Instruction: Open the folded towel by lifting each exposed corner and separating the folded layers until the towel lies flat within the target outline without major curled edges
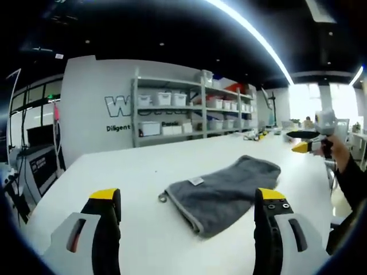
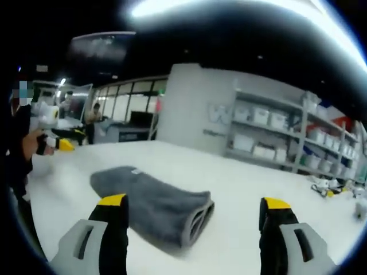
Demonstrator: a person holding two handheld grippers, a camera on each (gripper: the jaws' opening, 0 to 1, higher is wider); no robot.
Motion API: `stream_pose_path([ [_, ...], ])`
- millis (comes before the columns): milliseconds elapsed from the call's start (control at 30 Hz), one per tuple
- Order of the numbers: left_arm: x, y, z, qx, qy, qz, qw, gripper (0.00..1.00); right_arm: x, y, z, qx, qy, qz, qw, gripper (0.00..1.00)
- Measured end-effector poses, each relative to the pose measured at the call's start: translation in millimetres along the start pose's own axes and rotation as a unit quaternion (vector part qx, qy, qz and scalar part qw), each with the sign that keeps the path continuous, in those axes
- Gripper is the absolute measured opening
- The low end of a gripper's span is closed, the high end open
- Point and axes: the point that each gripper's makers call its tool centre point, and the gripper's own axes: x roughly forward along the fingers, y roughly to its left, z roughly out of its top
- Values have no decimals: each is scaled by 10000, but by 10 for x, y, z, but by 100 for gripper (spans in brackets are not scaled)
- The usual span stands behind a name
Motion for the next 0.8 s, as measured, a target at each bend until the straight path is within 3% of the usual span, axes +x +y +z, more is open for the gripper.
stream_pose_path([
  [300,36,54,-17,-36,70,-6,10000,93,27,-19,-86,52,92,22,9999,94],
  [800,36,-99,-98,49,196,-114,9997,91,-1,-9,-121,29,114,23,9999,91],
])
